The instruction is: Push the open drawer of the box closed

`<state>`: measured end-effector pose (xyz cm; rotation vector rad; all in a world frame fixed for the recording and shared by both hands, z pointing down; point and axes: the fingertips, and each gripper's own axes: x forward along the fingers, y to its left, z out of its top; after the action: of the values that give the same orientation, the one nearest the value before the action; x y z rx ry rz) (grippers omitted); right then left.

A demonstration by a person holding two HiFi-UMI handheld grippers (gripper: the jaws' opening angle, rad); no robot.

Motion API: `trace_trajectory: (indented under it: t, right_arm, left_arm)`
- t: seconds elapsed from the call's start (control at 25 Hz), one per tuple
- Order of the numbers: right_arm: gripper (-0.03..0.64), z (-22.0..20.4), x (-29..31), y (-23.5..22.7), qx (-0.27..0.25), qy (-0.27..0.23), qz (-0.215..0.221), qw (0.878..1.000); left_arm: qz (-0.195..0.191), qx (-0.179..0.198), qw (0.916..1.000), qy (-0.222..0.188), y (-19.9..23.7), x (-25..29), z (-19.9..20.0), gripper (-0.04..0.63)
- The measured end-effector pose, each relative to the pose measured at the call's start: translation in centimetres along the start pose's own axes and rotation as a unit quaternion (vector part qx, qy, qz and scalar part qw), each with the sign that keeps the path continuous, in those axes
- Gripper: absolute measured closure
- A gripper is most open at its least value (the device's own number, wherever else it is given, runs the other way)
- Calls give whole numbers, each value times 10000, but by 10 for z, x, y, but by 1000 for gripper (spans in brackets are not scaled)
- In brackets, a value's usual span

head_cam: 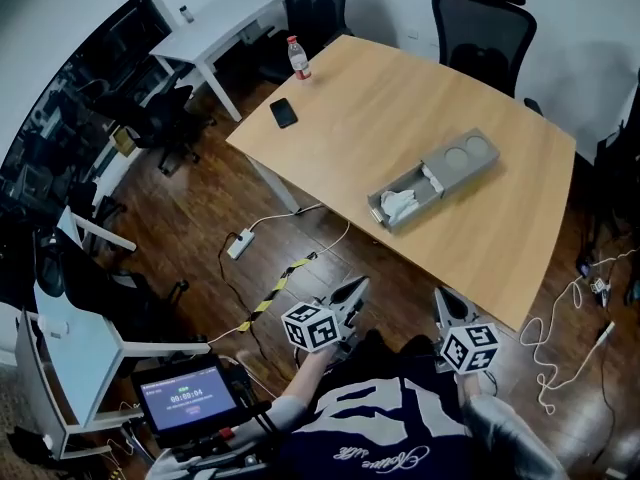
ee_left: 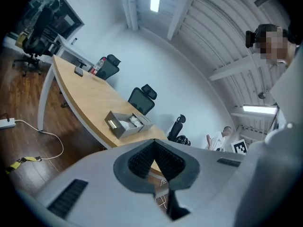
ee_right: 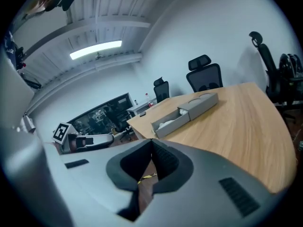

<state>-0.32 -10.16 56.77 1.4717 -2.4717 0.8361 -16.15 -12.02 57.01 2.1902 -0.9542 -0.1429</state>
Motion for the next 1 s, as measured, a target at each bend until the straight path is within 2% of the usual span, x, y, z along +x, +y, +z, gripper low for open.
trace_trajectory:
  t: [0.12,0.28,0.48,0.6,0.76,1.0]
  right_arm:
    - [618,2,-7,-25,167,-39,-392,9991]
    - [618,6,-4,-50,292,-20,-589,9978]
    - [618,18,24,-85,612,7,-523,9968]
    - [618,41,57,-109,477,0,-374,9982]
    - [618,80,65,-123,268,-75,-252,9993]
    - [618,100,81,-166,326,-36,-339,9989]
  left_arm:
    - [-4,-100,9998,172,11,18,-3,594]
    - [225,-228,9989,328,33,39,-6,594]
    - [661,-267,9966,424,68,68,1,594]
    - [906,-280,9947,405,97,95,12,594]
    - [1254,-328,9907,420,113,110,25,594]
    - [1533,-319,9844,797,140,150,21,594]
